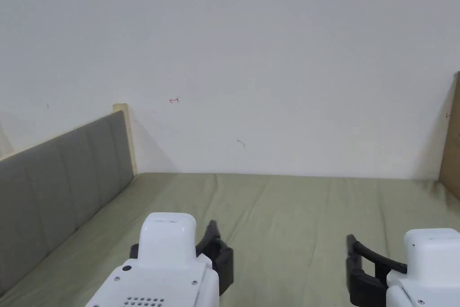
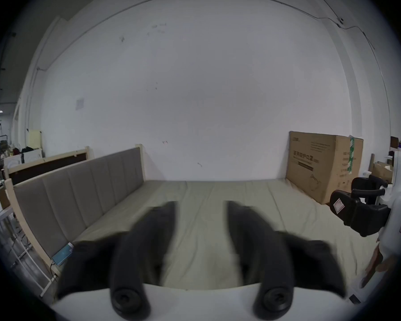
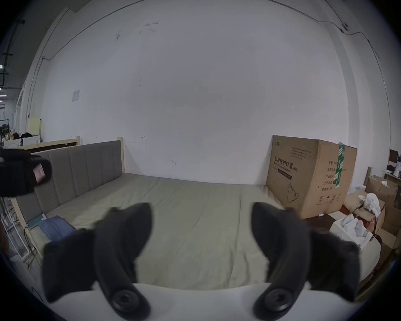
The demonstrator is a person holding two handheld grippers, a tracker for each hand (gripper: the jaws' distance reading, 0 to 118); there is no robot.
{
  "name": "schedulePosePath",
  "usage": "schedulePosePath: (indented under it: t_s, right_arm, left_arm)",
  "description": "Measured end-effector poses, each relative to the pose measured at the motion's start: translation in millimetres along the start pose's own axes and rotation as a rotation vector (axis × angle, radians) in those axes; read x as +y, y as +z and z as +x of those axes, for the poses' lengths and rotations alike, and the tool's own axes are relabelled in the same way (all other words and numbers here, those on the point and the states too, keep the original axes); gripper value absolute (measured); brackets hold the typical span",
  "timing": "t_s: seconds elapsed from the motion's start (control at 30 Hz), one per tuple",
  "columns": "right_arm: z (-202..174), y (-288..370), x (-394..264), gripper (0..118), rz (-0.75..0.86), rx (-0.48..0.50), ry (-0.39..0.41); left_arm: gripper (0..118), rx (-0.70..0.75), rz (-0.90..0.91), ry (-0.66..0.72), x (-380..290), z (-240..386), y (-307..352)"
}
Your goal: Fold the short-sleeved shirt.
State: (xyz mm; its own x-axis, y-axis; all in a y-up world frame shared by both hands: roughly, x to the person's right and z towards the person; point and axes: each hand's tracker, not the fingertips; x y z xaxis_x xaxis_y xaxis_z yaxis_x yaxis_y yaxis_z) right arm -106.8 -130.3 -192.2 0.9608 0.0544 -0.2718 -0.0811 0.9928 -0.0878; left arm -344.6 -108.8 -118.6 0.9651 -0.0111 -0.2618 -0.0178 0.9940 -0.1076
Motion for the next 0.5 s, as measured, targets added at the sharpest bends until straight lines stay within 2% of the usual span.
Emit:
schedulePosePath:
  t_s: [0.03,0.07,0.13,0.23,0.3,0.4,0.5]
  right_arm:
    - [2,1,0,100,0.006,0.003,-0.01]
    - [4,2,1,101,0.014,0.008,-0.016]
    - [3,2,2,104,0.014,-0.005,-0.008]
    - [5,-1,1,108,0.02,-0.029,0.008]
    - [6,-1,1,115,0.023,-0.034,0.011]
    - [9,0,2,115,0.036,-0.046,0.009]
    - [14,-1,4,115,0.027,-0.046,-0.003]
  left_arm:
    - [104,-0.022,-0.045,-0.017,2,1,-4]
    - [111,-0.008,-0.069,-0.032,3,2,-7]
    - [108,-0.012,-0.011,-0.062,2,2,-5]
    - [109,0.006,-0.035,-0.075,9,5,-6]
    - [108,-0.028,-0.039,-0.063,10,2,-6]
    - [108,-0.072,-0.101,0.001,11,0,-9]
    - [108,-0.036,-0.119,0.022,10,3,-11]
